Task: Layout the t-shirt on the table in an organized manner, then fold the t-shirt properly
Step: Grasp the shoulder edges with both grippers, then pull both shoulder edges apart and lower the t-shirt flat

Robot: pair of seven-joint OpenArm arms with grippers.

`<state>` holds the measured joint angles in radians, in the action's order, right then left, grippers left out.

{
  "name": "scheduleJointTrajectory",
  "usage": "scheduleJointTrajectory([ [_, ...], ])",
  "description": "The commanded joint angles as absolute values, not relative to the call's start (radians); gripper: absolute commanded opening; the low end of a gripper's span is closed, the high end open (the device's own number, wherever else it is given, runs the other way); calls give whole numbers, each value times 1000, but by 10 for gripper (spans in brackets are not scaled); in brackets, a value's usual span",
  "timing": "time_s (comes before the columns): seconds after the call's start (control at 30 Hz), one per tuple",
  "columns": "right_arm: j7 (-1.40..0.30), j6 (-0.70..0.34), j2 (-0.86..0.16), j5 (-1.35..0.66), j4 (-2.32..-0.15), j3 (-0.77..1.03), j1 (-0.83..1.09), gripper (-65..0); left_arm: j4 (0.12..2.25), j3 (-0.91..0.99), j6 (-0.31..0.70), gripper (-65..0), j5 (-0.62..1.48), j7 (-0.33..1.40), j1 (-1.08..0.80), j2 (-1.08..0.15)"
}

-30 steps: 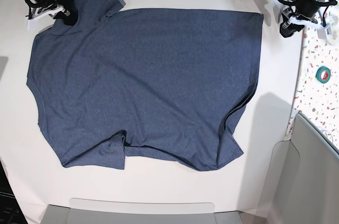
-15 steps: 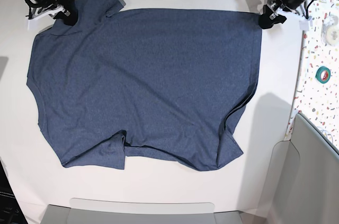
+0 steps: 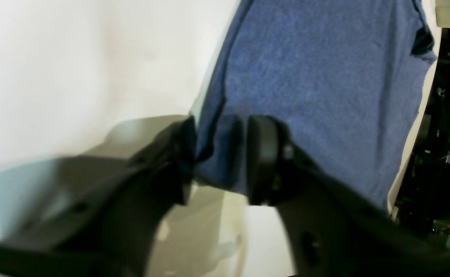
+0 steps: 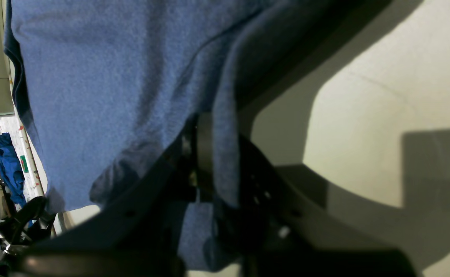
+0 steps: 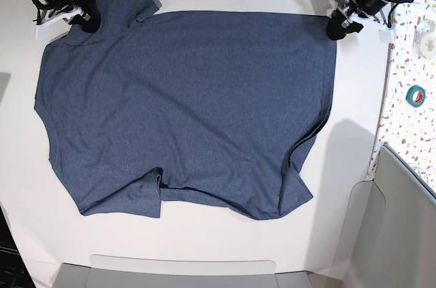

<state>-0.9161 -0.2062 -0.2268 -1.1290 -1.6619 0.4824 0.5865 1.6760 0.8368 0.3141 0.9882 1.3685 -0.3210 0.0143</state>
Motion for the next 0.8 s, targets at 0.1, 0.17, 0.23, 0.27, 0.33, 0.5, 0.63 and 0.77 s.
scheduleJointTrajectory([
  [0.1,-1017,-140,-225,-1012,-1646,469,633,-650,1682,834,314,-650,963,1396,-328,7],
  [0.17,-1017,-140,-226,-1012,-1647,470,642,-650,1690,835,314,-646,963,1396,-328,7],
  [0.23,-1017,-140,-226,-1015,-1647,476,651,-650,1692,840,315,-649,964,1396,-328,5],
  [0.27,-1017,-140,-226,-1017,-1647,478,659,-650,1692,843,315,-650,964,1396,-328,5],
  [0.33,-1017,-140,-236,-1018,-1647,479,668,-650,1692,843,340,-650,964,1396,-328,4],
  [0.5,-1013,-140,-254,-1020,-1649,481,696,-650,1692,845,460,-650,964,1396,-328,-19],
  [0.63,-1012,-140,-285,-1020,-1661,499,711,-650,1722,845,461,-650,964,1396,-329,-30],
  [0.77,-1017,-140,-289,-1020,-1718,556,733,-650,1788,846,461,-650,964,1396,-346,-30],
])
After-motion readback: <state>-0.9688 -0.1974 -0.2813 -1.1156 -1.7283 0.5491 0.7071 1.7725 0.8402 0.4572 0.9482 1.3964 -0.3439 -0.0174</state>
